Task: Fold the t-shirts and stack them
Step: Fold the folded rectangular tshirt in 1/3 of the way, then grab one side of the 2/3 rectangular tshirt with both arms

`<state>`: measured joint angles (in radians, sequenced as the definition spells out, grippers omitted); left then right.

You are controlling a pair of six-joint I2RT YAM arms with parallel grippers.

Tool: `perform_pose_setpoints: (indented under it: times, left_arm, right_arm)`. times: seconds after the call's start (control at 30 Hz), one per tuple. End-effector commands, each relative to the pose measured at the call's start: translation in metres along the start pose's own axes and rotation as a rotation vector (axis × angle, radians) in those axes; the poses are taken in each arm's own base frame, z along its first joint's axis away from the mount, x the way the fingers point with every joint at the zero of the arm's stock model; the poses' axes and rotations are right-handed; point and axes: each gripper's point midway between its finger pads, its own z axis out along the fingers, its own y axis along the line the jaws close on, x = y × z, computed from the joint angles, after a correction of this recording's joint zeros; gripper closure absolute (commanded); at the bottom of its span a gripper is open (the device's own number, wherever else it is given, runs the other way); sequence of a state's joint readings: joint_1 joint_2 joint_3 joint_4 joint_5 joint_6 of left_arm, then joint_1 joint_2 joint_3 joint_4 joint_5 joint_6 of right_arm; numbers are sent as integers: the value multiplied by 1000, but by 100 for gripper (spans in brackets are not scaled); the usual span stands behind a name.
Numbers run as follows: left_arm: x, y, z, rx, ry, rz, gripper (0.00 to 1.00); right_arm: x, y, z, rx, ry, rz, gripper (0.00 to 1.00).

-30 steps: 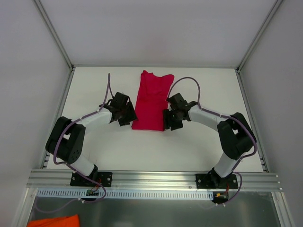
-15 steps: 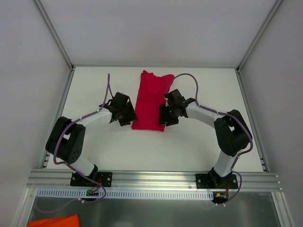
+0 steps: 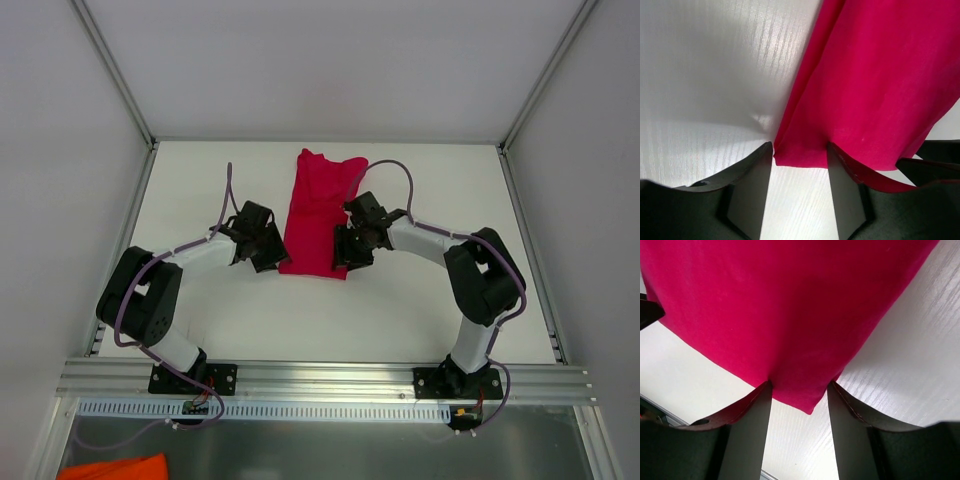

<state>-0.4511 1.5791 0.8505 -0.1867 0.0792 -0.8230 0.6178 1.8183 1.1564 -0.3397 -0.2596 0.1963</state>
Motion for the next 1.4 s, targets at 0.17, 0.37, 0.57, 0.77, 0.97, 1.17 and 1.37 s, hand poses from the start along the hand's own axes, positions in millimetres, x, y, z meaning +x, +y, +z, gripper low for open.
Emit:
perform_pose_setpoints:
  times: [0.17,0.37,0.57,0.77,0.97,1.17,1.37]
  left_arm:
    - [7,-2,1,35,18,-12,65]
    - [10,-2,-3,42,19,-10,100]
    - [11,-8,-16,70,13,-1,100]
    - [24,-14,-31,75,20,29,100]
    - [38,-5,-30,58,36,30,100]
    - [43,-3,-25,45,52,32,100]
    - [49,4,-22,23,63,31,100]
  right_arm:
    - [3,3,-8,-4,-5,-1,58]
    - [10,-4,-17,28,2,-15,79]
    - [15,-9,-42,60,-1,-43,82]
    - [20,-4,-80,70,-19,-64,93]
    - [33,-15,-87,96,13,-63,60]
    - [42,-22,-65,106,50,-2,52]
    - [48,-17,-34,41,64,80,52]
